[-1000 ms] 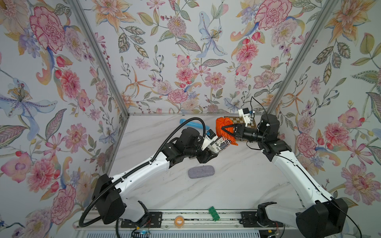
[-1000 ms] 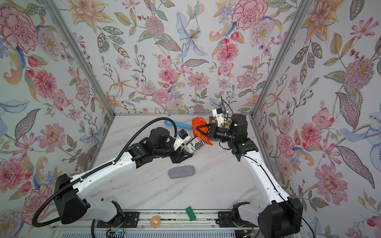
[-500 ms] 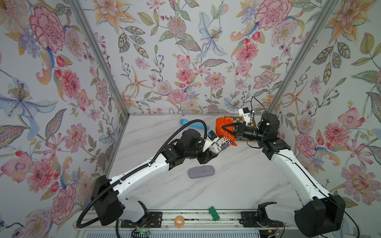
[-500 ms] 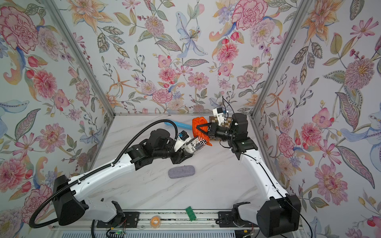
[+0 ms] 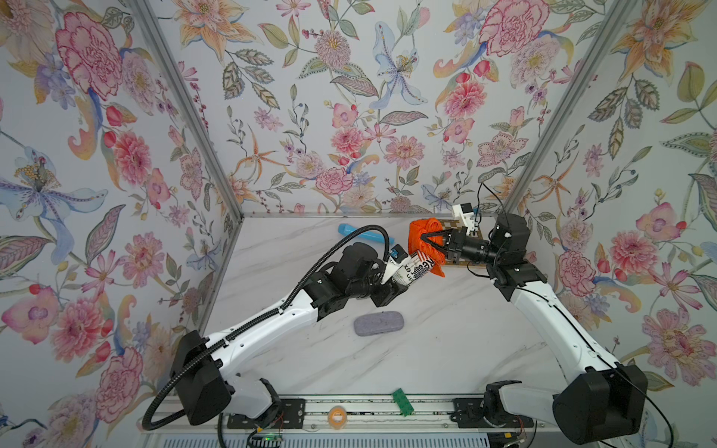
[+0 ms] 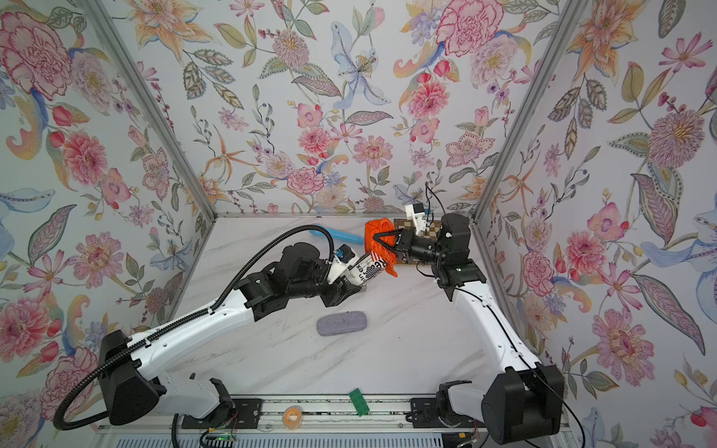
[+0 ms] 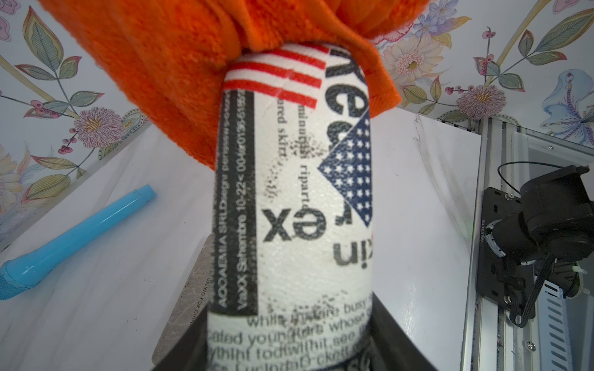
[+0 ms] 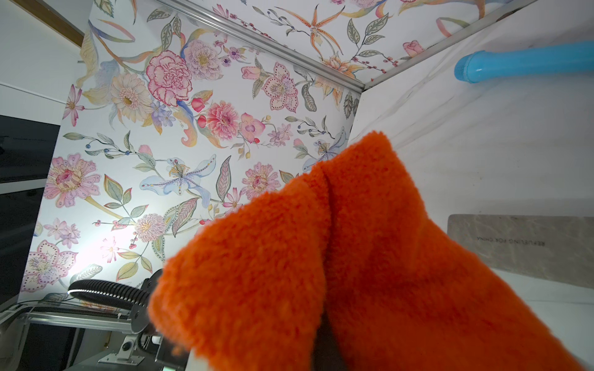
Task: Wipe the eyeglass case
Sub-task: Wipe the dirt from the eyeglass case.
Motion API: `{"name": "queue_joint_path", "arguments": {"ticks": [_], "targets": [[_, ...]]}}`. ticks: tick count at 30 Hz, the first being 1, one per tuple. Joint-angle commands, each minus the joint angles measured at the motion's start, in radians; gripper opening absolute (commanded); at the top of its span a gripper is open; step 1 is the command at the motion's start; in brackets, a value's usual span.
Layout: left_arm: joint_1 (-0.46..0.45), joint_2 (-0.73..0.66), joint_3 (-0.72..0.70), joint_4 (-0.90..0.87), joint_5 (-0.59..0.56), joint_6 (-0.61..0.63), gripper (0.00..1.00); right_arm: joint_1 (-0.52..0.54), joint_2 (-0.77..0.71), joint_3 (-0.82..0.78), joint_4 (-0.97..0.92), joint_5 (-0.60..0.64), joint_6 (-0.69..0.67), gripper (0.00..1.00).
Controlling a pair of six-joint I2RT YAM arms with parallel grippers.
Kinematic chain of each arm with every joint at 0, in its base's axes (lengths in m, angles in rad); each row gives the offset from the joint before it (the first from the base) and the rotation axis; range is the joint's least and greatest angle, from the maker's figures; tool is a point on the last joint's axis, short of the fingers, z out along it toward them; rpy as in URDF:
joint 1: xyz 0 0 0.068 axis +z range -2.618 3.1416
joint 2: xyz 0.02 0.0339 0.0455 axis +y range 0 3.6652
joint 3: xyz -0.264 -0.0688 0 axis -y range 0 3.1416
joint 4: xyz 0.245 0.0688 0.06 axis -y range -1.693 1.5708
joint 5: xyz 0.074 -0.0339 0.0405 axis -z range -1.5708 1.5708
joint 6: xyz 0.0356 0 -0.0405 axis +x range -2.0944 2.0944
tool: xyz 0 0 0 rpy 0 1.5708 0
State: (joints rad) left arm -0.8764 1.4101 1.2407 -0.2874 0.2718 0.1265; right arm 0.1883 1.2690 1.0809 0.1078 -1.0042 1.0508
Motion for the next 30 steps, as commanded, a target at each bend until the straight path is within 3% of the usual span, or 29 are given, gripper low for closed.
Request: {"name": "queue_joint_path", "arguments": {"ticks": [1,5,11,15,25,30], "targets": [[0.028,-0.032,-0.005,0.150,-0.033,0.003,0.29,0.001,0.017,-0.029,0.053,-0.046,0.066,0.00],[0.073,-0.053,-0.001,0.123,-0.034,0.018,0.29,-0.001,0.019,-0.039,0.086,-0.052,0.098,0.00],[-0.012,-0.016,0.028,0.117,0.003,0.040,0.29,0.010,0.043,-0.042,0.138,-0.050,0.135,0.00],[-0.018,-0.025,-0.011,0.175,-0.012,0.030,0.29,0.016,0.056,-0.056,0.178,-0.057,0.162,0.00],[0.069,-0.053,-0.006,0.128,0.000,0.039,0.30,0.014,0.061,-0.073,0.236,-0.081,0.204,0.00],[-0.008,-0.022,-0.002,0.162,0.029,0.019,0.30,0.036,0.085,-0.070,0.252,-0.080,0.204,0.00]]}}
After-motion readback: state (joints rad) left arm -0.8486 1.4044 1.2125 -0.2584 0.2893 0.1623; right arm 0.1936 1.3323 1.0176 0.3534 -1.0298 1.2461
